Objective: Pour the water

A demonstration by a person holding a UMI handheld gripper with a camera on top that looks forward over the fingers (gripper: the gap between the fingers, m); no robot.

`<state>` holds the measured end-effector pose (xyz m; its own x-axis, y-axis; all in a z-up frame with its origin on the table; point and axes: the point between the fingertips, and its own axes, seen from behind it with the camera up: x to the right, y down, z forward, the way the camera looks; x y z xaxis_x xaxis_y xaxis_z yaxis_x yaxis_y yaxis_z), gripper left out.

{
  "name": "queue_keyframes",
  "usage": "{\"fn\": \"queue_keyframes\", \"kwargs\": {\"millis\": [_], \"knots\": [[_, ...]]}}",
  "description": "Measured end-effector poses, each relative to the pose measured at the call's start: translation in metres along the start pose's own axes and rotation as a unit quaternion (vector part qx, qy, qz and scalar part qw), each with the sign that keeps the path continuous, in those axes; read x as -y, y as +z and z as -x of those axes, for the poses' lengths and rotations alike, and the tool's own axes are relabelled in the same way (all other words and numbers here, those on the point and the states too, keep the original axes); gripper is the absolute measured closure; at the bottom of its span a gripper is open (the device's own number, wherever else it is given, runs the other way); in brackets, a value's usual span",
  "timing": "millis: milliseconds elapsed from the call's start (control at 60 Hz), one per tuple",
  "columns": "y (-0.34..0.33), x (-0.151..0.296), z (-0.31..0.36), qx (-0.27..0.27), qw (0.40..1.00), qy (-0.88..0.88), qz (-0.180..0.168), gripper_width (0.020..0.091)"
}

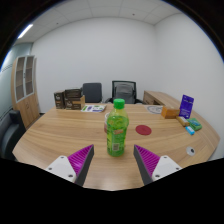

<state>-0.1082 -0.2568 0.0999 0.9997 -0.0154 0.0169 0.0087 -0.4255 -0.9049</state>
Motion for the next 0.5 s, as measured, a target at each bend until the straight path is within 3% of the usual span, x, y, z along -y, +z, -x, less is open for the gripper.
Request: {"fn": "queue_keyframes", "kwargs": {"millis": [300, 367, 467, 500], "knots": [[0.1, 0.017, -0.01, 0.028, 0.998, -0.018, -0.049, 0.0263], [0.115, 0.021, -0.009, 0.031, 0.997, -0.022, -0.06, 0.0325], [0.129, 0.028, -0.007, 0.037, 0.995, -0.036, -0.088, 0.051], [0.131, 0.03, -0.006, 0.038, 0.994, -0.038, -0.097, 0.053]]}}
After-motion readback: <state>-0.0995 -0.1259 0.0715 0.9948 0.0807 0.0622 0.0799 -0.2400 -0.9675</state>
